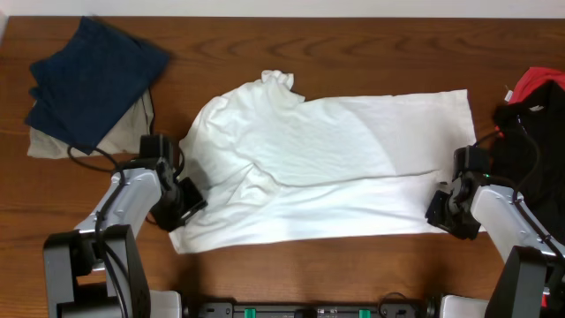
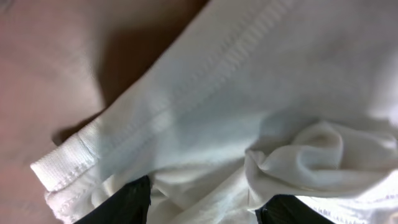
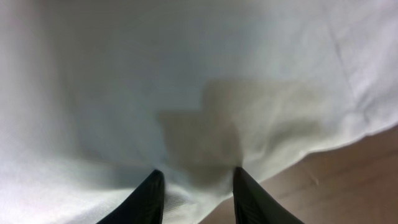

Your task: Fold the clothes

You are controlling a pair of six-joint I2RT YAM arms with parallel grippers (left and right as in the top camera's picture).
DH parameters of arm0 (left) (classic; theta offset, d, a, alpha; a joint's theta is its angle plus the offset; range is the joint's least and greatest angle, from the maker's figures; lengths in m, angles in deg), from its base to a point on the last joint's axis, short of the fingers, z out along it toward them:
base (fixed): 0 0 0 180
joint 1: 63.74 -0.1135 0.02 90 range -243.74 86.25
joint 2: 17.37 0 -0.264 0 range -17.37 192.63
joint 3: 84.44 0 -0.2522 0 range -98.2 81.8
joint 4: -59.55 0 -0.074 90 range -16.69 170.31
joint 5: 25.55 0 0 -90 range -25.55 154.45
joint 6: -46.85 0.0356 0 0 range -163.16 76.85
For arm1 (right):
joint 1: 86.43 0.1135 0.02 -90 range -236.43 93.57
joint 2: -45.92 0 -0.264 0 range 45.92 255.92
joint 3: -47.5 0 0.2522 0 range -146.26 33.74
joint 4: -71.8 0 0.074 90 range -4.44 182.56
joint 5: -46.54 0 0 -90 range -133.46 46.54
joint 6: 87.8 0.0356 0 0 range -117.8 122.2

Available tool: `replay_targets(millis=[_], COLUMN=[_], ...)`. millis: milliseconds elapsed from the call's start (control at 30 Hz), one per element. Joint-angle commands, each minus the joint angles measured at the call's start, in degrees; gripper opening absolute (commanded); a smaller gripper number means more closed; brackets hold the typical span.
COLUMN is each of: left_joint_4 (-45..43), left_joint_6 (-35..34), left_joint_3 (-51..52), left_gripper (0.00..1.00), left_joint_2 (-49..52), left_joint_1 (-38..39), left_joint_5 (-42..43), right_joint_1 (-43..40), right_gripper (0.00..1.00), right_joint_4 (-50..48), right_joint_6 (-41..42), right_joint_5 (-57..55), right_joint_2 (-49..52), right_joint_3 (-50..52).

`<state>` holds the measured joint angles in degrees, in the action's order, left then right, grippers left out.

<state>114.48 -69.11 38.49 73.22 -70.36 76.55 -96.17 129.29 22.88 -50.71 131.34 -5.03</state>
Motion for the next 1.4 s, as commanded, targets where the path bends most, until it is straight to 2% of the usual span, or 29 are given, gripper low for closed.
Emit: replay_targets(millis=[0, 167, 400, 467, 533, 633, 700, 800, 933, 1067, 1167, 1367], left_joint_4=[3.23, 6.01, 6.56, 6.82, 6.51, 4.04, 0.96, -4.46, -14.43, -26.21, -33.31, -35.63], left_joint_6=[-1.42, -1.42, 0.44, 1.81, 3.69, 6.36, 8.48, 10.95, 16.44, 16.70, 16.63, 15.63], left_joint_3=[4.33, 4.33, 1.88, -0.98, -4.39, -9.70, -13.35, -17.62, -22.01, -24.44, -26.32, -34.99], left_gripper=[0.55, 0.55, 0.56, 0.56, 0.61, 0.72, 0.77, 0.80, 0.80, 0.80, 0.80, 0.80], left_joint_2=[2.93, 2.01, -4.85, -8.00, -10.38, -11.67, -11.10, -8.76, -3.19, 3.65, 9.66, 22.91], left_joint_1=[-2.01, -2.21, -2.21, -2.21, -2.05, -1.16, 0.07, 2.36, 5.46, 7.26, 8.15, 10.75], left_joint_5=[-2.32, -2.32, -2.29, -2.21, -1.03, -0.57, -0.52, -0.46, 3.19, 6.19, 12.41, 18.56], right_joint_1=[-0.44, -0.44, -0.42, -0.39, -0.37, -0.37, -0.35, -0.04, 0.44, 0.42, 0.59, 1.20], right_gripper=[0.32, 0.30, 0.35, 0.40, 0.44, 0.70, 0.73, 0.73, 0.73, 0.72, 0.72, 0.70], right_joint_4=[3.37, 5.88, 6.86, 8.59, 9.64, 9.20, 9.11, 8.70, 9.38, 10.29, 10.54, 10.91], right_joint_6=[3.34, 9.55, 5.60, 5.25, 2.05, -6.03, -9.86, -11.15, -11.15, -11.13, -11.15, -11.15], right_joint_5=[-2.43, -2.36, -1.27, -1.22, 1.81, 12.24, 19.30, 24.41, 24.63, 24.65, 24.61, 24.61], right_joint_2=[1.09, 1.07, -1.16, -2.38, -3.78, -5.40, -5.68, -5.68, -5.66, -5.66, -5.66, -5.66], right_joint_3=[2.56, 2.56, -2.19, -5.79, -10.05, -15.15, -17.81, -19.28, -19.21, -19.21, -19.19, -19.19])
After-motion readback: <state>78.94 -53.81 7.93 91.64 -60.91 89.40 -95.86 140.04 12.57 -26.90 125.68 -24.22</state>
